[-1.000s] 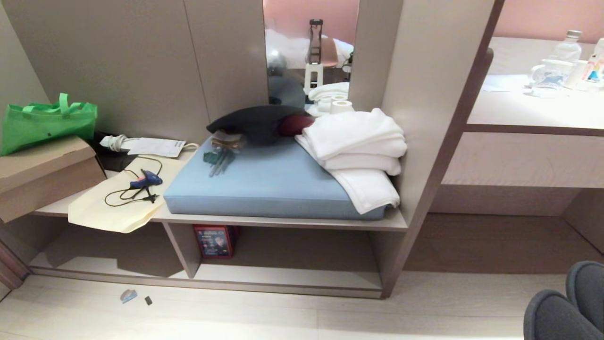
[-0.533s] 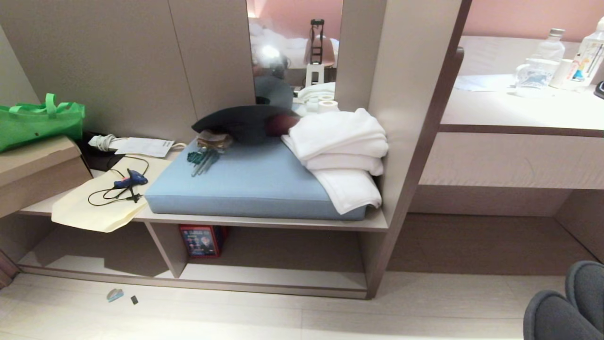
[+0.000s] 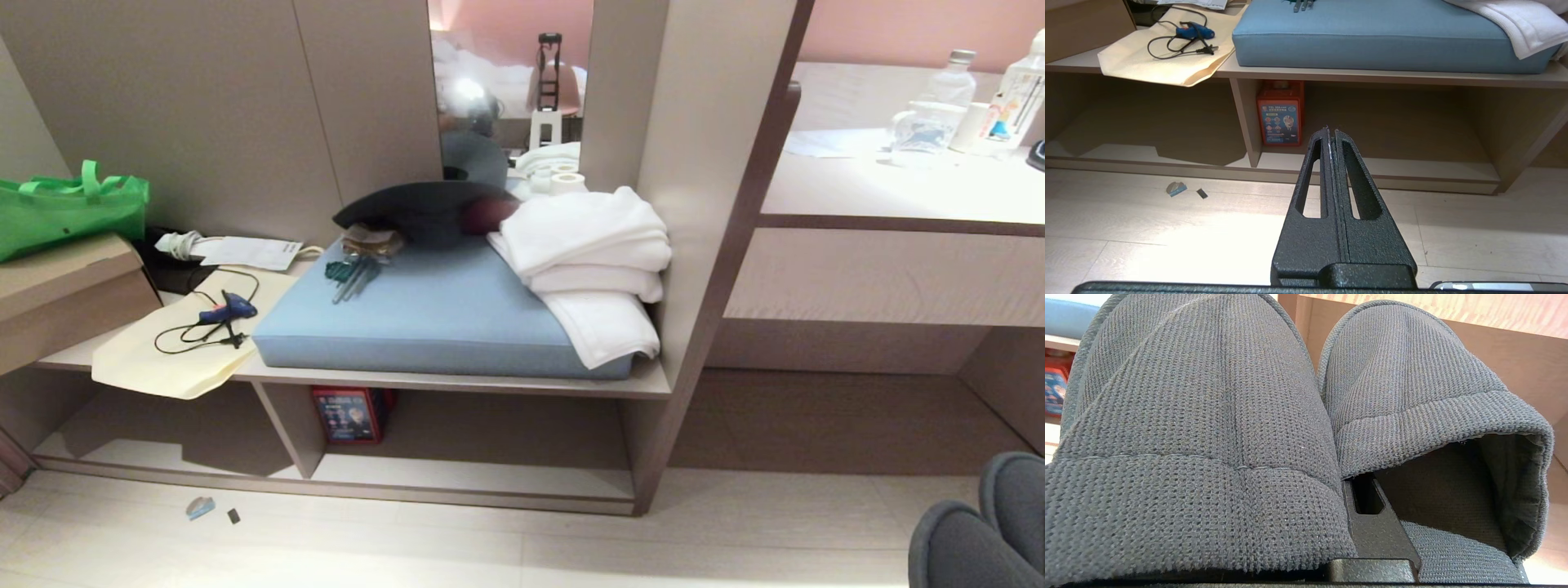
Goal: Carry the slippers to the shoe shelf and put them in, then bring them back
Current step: Place the slippers on the floor
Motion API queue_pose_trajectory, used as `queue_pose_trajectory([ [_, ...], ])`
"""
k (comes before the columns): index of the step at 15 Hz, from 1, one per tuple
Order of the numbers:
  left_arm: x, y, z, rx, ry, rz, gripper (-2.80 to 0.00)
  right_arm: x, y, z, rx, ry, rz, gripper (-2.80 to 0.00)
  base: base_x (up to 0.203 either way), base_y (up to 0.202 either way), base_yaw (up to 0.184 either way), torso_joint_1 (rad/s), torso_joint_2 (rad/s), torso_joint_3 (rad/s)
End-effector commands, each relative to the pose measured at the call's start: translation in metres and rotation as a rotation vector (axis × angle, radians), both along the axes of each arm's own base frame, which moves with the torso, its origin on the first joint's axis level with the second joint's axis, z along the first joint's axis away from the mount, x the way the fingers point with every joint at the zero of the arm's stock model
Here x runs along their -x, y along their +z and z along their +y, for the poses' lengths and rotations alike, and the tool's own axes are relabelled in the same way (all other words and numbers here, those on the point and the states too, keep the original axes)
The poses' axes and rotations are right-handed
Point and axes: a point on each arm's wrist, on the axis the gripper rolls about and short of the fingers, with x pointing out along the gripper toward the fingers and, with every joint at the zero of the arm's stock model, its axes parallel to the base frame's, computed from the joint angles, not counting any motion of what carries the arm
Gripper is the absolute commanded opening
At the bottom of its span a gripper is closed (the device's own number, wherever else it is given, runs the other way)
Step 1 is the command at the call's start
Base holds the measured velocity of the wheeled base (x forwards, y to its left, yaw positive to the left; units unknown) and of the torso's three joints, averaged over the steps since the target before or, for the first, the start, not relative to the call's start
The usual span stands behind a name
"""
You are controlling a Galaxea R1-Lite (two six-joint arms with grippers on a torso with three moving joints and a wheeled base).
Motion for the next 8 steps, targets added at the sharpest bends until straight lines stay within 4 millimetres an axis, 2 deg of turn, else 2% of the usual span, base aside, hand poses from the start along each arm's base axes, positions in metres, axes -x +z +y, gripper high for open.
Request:
queue_pose_trajectory([
  [1, -0.0005, -0.0021, 0.0000, 0.001, 0.001, 0.007, -2.80, -0.0001, 0.0001, 0.0000, 0.002, 0.001, 0.001, -2.80, 0.000, 0.000, 0.000, 0.001, 0.00, -0.040],
  [8, -0.0005, -0.0021, 0.0000, 0.001, 0.001, 0.007, -2.80, 0.0010, 0.0037, -0.0002, -0.010, -0.010, -0.003, -2.80, 0.000, 0.000, 0.000, 0.001, 0.00, -0.180],
])
